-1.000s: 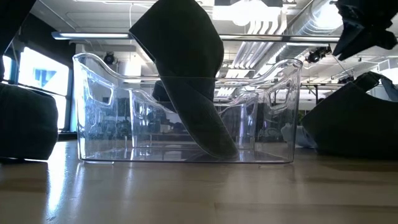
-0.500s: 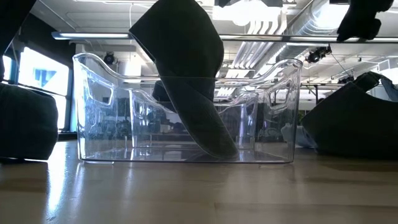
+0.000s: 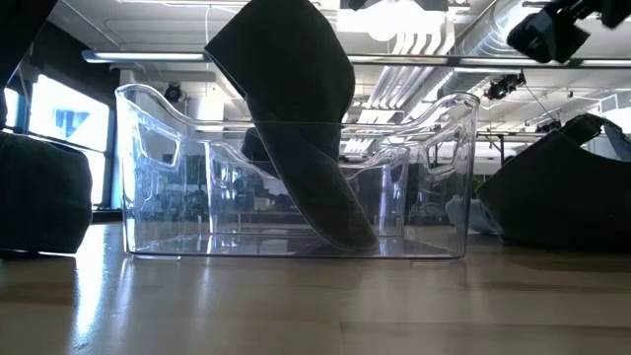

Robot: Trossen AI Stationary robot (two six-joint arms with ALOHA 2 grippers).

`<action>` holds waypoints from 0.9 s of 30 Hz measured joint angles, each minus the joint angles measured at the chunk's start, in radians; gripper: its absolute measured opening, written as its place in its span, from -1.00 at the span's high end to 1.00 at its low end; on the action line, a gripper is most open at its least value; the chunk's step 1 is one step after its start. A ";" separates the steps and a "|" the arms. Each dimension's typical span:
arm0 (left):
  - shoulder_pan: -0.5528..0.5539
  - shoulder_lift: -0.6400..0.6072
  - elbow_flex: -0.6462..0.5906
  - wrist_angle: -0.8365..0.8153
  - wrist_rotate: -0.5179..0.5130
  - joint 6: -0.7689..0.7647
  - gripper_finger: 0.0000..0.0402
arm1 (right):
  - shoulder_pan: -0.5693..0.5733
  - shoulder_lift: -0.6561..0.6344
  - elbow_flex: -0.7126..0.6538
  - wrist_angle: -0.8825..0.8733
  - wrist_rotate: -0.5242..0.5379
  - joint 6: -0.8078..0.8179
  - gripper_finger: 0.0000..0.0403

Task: Pick & Place hat
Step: Put the gray cap into the top transparent bin

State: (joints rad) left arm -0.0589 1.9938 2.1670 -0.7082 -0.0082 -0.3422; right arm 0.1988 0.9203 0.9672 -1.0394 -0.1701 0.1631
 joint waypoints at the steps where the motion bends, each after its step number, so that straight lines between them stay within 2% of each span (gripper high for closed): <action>1: 0.000 0.000 0.000 0.000 0.001 0.000 -0.05 | 0.004 0.032 0.000 0.004 -0.002 -0.018 -0.12; 9: 0.000 0.000 0.000 -0.001 0.002 -0.004 -0.05 | 0.005 0.264 0.000 0.017 -0.085 -0.140 0.10; 13: 0.000 0.000 0.000 -0.014 0.002 -0.004 -0.05 | 0.005 0.332 0.000 0.016 -0.051 -0.195 0.24; 18: 0.000 0.000 0.000 -0.052 0.002 -0.004 -0.05 | 0.003 0.375 0.000 0.020 -0.017 -0.247 0.49; 24: 0.000 0.000 0.000 -0.068 0.002 -0.004 -0.05 | -0.009 0.385 -0.066 0.032 -0.123 -0.268 0.89; 27: 0.000 0.000 0.000 -0.071 0.002 -0.004 -0.05 | -0.009 0.363 -0.126 0.045 -0.145 -0.214 0.97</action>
State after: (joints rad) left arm -0.0593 1.9938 2.1670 -0.7797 -0.0067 -0.3462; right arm 0.1902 1.2837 0.8417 -0.9942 -0.3153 -0.0511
